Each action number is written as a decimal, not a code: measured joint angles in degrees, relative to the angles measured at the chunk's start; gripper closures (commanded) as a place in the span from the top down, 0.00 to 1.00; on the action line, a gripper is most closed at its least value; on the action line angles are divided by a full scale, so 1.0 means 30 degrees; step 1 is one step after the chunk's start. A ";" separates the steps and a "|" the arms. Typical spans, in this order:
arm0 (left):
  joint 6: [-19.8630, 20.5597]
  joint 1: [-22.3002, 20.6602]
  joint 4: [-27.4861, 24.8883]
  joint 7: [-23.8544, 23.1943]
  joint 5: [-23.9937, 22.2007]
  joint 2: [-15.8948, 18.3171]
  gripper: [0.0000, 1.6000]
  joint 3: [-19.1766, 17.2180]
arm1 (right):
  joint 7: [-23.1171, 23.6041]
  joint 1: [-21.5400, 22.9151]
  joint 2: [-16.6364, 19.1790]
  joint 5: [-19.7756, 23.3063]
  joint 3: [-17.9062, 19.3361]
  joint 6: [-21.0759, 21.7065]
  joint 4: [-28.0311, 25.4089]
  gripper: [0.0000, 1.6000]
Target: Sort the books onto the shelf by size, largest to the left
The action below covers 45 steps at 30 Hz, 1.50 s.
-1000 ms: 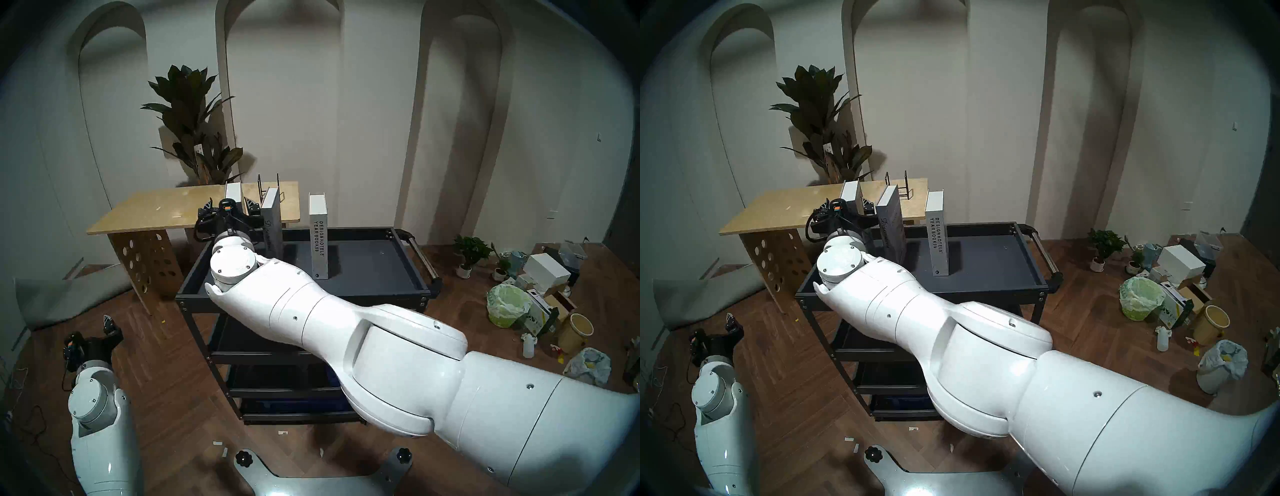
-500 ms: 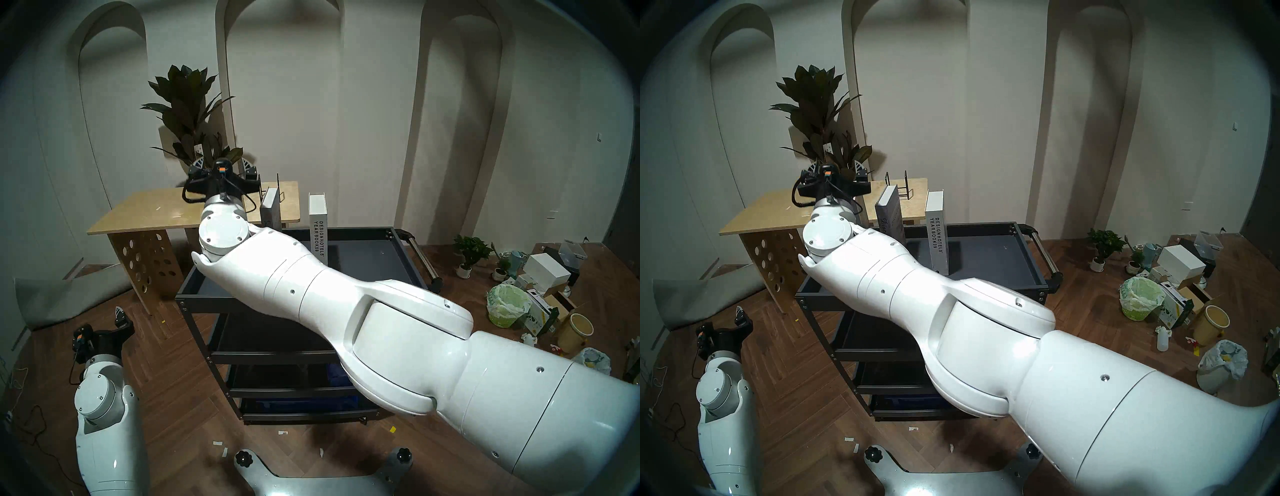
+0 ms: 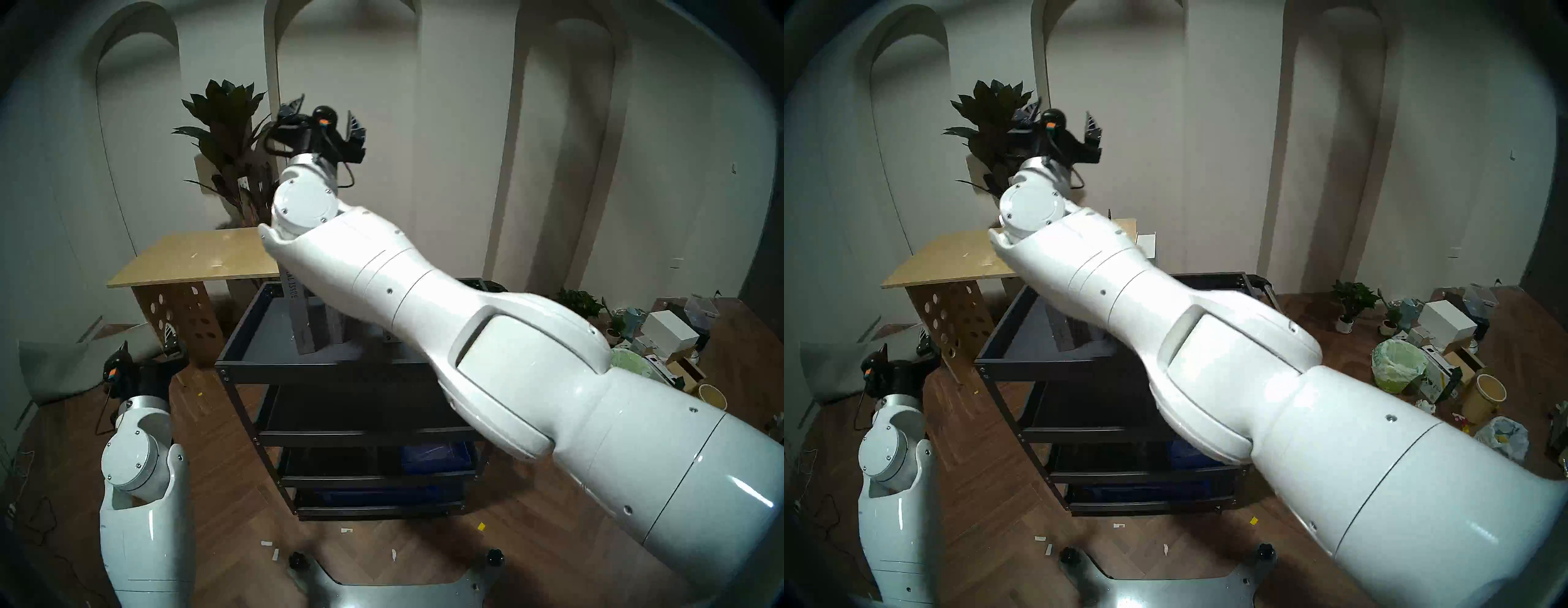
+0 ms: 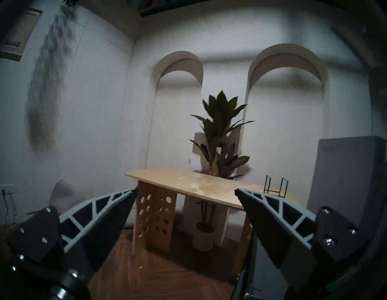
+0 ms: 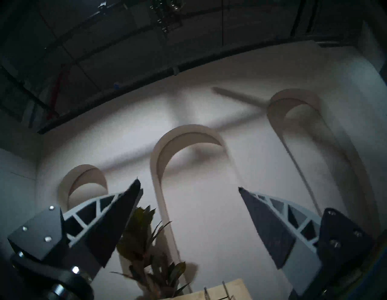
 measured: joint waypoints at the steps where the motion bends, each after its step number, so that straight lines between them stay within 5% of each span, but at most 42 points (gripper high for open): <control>1: -0.0004 -0.0065 -0.0102 -0.0038 0.0042 0.0011 1.00 0.0179 | -0.0101 0.0119 0.0216 -0.0067 0.0222 0.0017 0.0183 1.00; 21: 0.0006 -0.0721 -0.1766 -0.0948 0.0931 -0.0132 1.00 0.4837 | -0.1637 0.0163 0.4858 -0.0863 0.3359 0.1467 0.5965 1.00; 38: 0.0049 -0.1173 -0.2428 -0.1362 0.2474 -0.0740 1.00 0.9453 | -0.1535 -0.0767 0.8683 -0.1323 0.4027 0.2394 1.0515 1.00; 45: 0.0055 -0.1538 -0.2103 -0.0926 0.3764 -0.0825 1.00 1.0358 | -0.1005 -0.0939 1.0158 -0.1590 0.3787 0.2406 1.1189 1.00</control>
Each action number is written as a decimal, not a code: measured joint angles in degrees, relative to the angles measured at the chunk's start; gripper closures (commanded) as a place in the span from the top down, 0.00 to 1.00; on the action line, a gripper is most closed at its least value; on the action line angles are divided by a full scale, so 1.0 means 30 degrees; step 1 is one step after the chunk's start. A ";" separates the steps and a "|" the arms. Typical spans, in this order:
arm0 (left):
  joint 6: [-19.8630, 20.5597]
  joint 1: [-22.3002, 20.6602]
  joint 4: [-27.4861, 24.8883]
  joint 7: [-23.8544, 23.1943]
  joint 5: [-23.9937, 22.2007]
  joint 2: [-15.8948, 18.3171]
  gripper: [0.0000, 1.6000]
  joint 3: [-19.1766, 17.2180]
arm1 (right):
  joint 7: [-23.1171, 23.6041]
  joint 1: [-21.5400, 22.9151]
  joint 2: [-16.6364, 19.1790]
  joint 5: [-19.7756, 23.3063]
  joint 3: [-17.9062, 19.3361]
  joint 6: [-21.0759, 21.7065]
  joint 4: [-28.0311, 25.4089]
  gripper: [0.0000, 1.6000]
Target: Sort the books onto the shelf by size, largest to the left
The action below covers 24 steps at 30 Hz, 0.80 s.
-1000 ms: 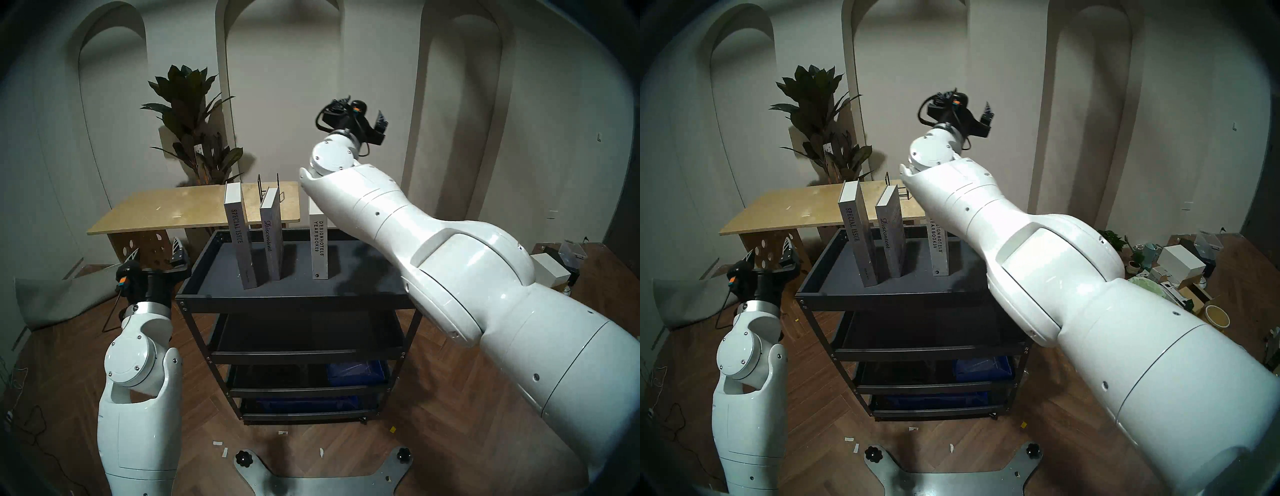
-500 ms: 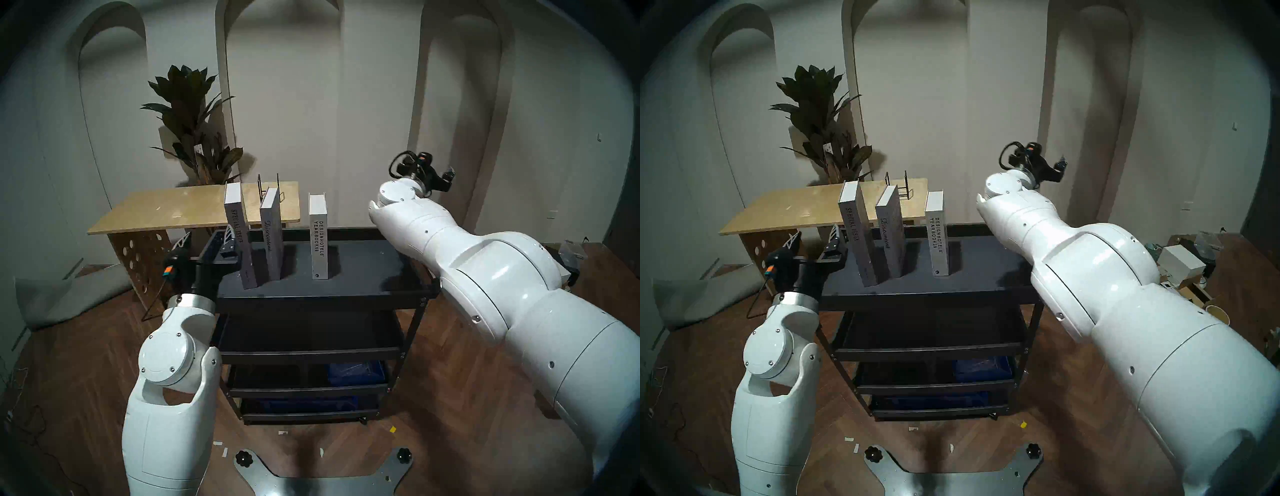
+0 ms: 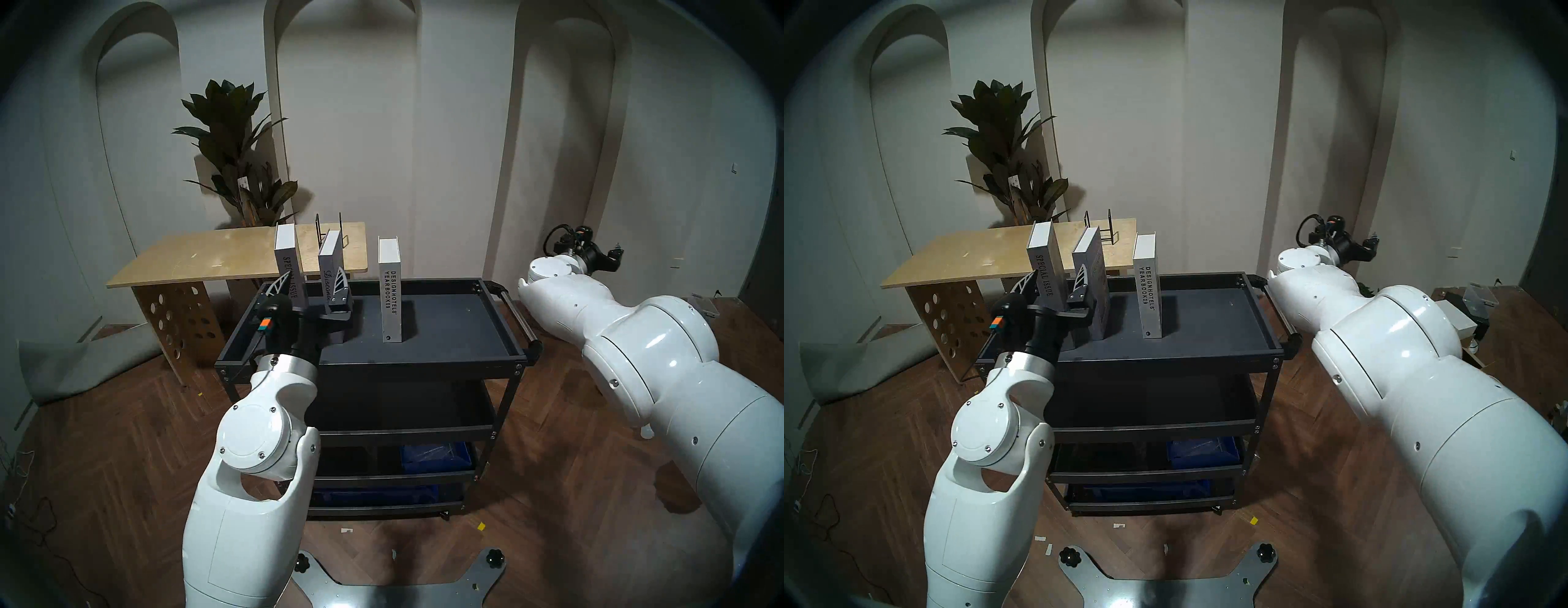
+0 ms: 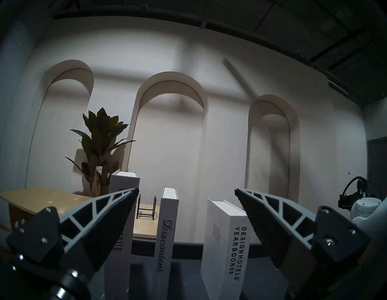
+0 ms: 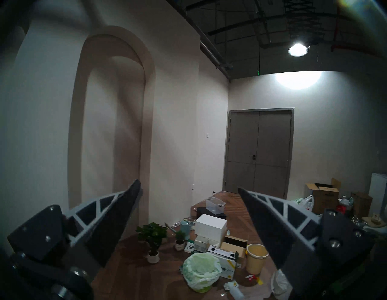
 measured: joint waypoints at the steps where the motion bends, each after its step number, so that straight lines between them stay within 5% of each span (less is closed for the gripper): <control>1: 0.0001 -0.0057 0.0088 0.0098 0.0217 0.0000 1.00 0.0072 | 0.0099 -0.0026 0.0210 -0.0041 -0.0046 -0.0021 0.0058 1.00; 8: 0.0001 -0.0502 0.0877 0.0882 0.1836 0.0074 1.00 0.0245 | 0.1092 -0.0333 0.1256 -0.0363 -0.0481 -0.0212 0.0124 1.00; 24: 0.0022 -0.1429 0.1851 0.2471 0.4486 0.0504 1.00 0.0025 | 0.4246 -0.0863 0.1411 -0.1022 -0.1471 -0.0765 -0.0405 1.00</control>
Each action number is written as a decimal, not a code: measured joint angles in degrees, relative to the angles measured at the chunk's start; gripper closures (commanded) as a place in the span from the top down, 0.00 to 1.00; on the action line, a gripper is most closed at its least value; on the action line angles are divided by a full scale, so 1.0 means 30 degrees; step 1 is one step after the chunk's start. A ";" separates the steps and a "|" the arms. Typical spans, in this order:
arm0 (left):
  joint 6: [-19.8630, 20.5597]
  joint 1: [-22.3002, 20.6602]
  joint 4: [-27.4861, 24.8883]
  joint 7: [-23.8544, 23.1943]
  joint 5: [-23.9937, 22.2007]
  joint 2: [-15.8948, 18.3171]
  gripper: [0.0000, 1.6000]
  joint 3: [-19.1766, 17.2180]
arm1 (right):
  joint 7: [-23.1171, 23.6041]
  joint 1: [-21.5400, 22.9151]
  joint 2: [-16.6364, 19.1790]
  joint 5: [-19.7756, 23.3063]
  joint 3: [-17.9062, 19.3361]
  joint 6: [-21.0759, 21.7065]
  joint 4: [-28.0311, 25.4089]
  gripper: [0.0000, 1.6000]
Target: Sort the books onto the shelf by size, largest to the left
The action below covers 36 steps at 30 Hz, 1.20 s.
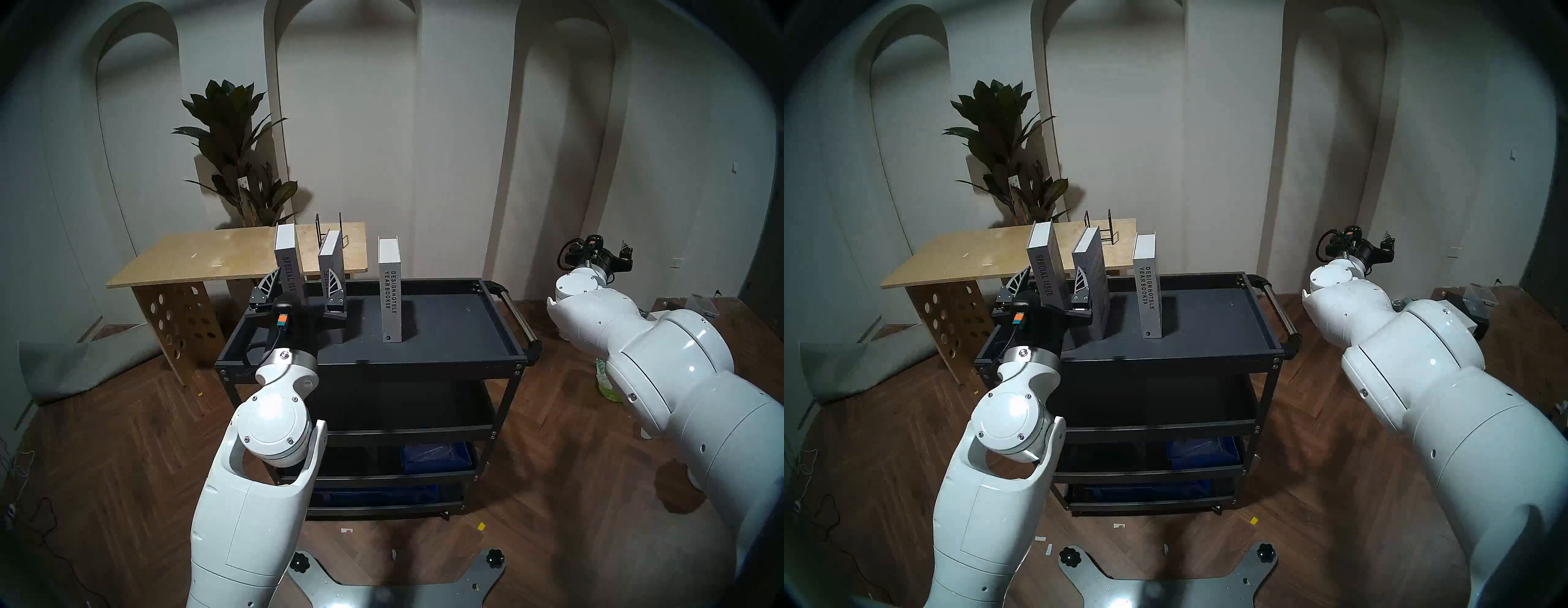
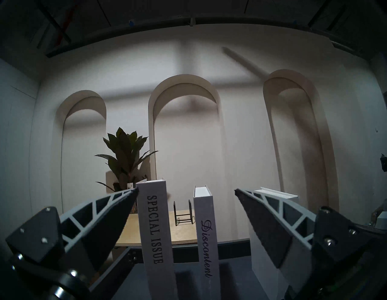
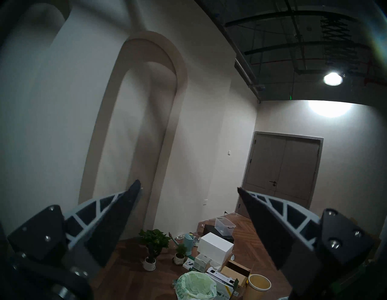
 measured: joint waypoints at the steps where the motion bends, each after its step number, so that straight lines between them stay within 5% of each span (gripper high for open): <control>1: 0.0006 -0.0057 0.0048 0.0097 0.0167 0.0023 1.00 0.0000 | 0.0203 -0.0014 0.0015 -0.0039 -0.0058 -0.0039 -0.0030 1.00; 36: 0.2438 -0.3310 0.4397 0.2971 0.4665 0.0102 1.00 0.0442 | 0.6316 -0.0779 0.1670 -0.0878 -0.1187 -0.2063 -0.0654 1.00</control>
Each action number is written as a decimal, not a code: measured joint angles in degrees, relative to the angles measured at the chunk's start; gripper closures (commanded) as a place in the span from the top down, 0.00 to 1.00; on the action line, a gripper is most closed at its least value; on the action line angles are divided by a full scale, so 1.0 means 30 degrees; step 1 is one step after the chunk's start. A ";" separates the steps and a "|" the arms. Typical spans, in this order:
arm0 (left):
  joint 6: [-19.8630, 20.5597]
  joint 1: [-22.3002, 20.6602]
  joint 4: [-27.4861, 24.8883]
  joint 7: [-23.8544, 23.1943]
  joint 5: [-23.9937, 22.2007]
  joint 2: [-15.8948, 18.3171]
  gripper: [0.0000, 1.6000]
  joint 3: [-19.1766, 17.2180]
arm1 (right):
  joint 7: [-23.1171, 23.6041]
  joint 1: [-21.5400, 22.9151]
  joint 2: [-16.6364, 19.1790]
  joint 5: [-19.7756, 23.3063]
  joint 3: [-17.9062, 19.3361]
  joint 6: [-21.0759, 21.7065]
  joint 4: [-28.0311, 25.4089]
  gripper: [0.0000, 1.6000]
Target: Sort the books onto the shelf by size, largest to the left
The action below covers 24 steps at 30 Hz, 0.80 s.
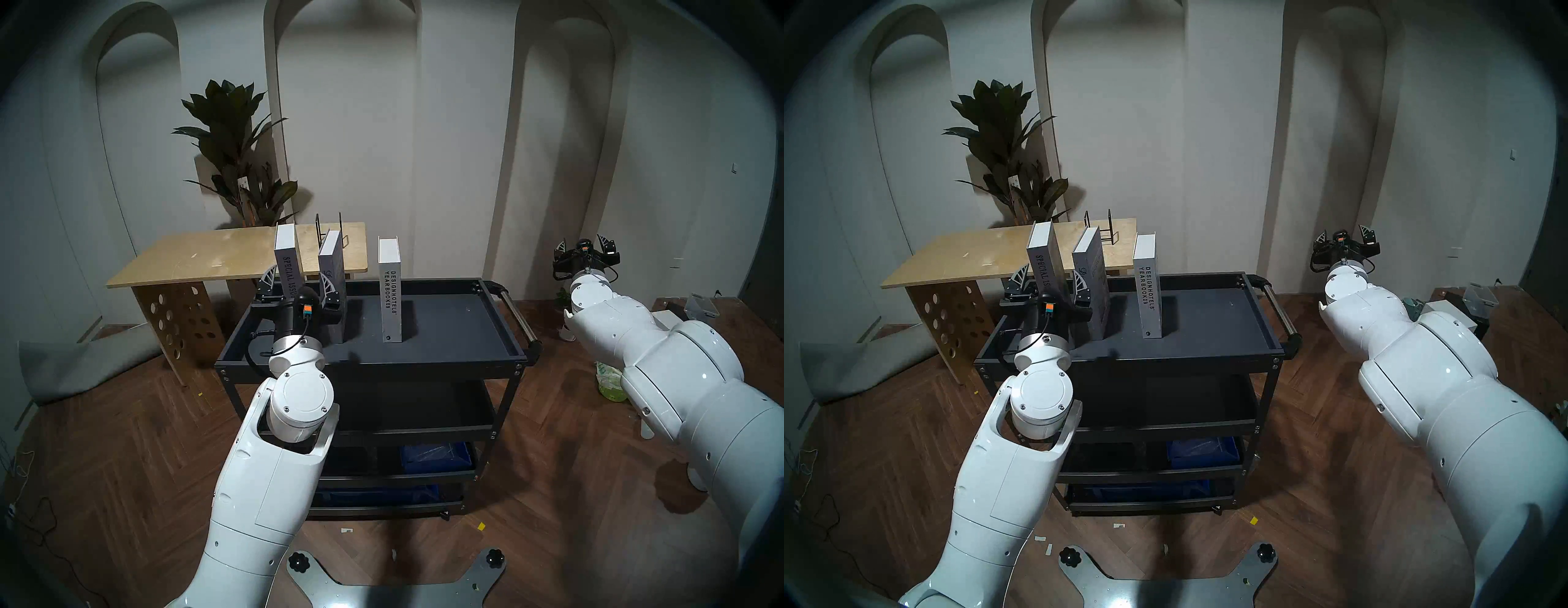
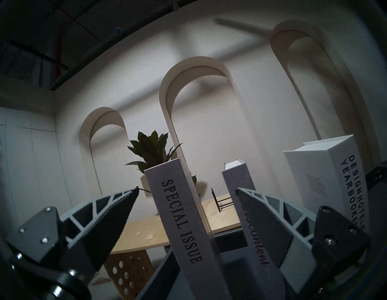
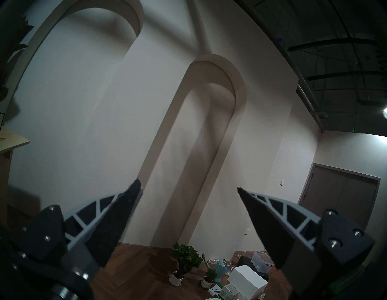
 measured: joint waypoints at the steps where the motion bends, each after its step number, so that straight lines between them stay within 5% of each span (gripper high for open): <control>1: 0.0089 -0.0125 0.0125 0.0080 0.0090 -0.0002 1.00 -0.0048 | 0.0164 -0.0020 0.0059 -0.0014 -0.0020 -0.0068 -0.0020 1.00; 24: 0.2438 -0.2953 0.2023 0.1533 0.0595 -0.1328 1.00 -0.0705 | 0.4786 -0.0715 0.1393 -0.0042 -0.0109 -0.2133 -0.0993 1.00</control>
